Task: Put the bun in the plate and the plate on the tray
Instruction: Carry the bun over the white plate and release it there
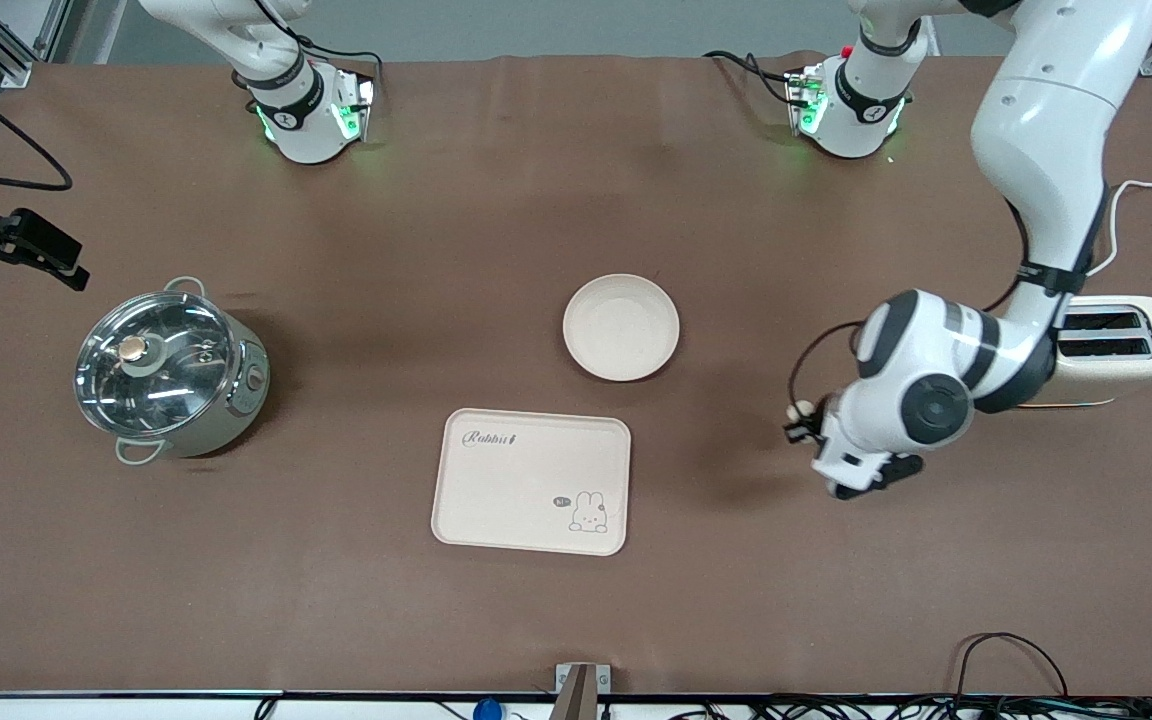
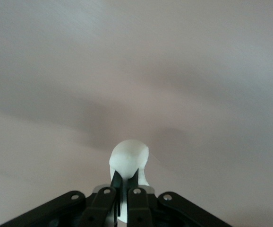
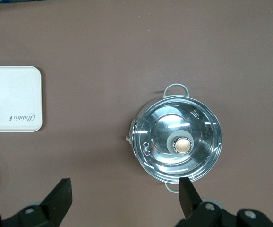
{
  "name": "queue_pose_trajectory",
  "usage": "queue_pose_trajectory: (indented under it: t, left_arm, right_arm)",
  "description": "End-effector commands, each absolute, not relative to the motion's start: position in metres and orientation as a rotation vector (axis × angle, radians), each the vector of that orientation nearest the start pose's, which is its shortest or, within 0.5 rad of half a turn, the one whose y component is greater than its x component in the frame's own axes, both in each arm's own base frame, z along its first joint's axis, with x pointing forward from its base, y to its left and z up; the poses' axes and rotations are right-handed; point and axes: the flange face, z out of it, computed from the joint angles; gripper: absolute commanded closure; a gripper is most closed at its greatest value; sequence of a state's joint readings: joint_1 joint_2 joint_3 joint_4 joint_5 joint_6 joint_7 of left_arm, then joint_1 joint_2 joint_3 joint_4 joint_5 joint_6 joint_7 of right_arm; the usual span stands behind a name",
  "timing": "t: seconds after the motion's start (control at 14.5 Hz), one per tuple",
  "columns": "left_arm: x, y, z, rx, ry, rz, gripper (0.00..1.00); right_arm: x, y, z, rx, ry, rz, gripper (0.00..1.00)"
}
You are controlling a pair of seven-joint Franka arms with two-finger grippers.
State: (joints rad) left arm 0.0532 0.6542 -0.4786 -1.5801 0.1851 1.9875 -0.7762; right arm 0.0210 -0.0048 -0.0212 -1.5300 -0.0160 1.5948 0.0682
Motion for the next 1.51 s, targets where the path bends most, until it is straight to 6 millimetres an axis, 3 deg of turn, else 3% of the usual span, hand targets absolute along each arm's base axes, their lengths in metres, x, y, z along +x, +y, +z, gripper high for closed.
queue_pose_trajectory:
  t: [0.0,0.28,0.41,0.69,0.83,0.96,1.03,1.17,1.24,1.44]
  left_arm:
    - [0.602,-0.294,0.298,-3.123,-0.492,0.388,1.00]
    - [0.551,-0.376,0.287,-3.146,-0.363,0.475,0.99]
    - [0.530,-0.417,0.272,-3.164,-0.417,0.467,0.99]
    - [0.513,-0.446,0.231,-3.187,-0.461,0.499,0.93]
    - [0.502,-0.449,0.213,-3.143,-0.500,0.531,0.77]
    - [0.501,-0.448,0.212,-3.129,-0.515,0.535,0.42]
    - [0.502,-0.447,0.215,-3.131,-0.514,0.529,0.00]
    - [0.513,-0.444,0.234,-3.139,-0.527,0.490,0.00]
    - [0.523,-0.438,0.249,-3.136,-0.540,0.469,0.00]
    - [0.550,-0.427,0.316,-3.098,-0.535,0.418,0.00]
  right_arm:
    - [0.553,-0.004,0.652,-3.148,0.131,-0.129,0.00]
    - [0.552,-0.003,0.652,-3.149,0.124,-0.119,0.00]
    - [0.551,-0.001,0.651,-3.150,0.117,-0.105,0.00]
    - [0.551,-0.002,0.657,-3.135,0.125,-0.101,0.00]
    - [0.548,-0.003,0.654,-3.137,0.128,-0.063,0.00]
    - [0.548,0.005,0.638,-3.141,0.092,0.052,0.00]
    - [0.548,0.017,0.627,-3.144,0.046,0.129,0.00]
    - [0.541,0.050,0.619,-3.135,-0.032,0.224,0.00]
    - [0.539,0.076,0.610,-3.123,-0.089,0.250,0.00]
    - [0.545,0.125,0.571,-3.056,-0.045,0.301,0.00]
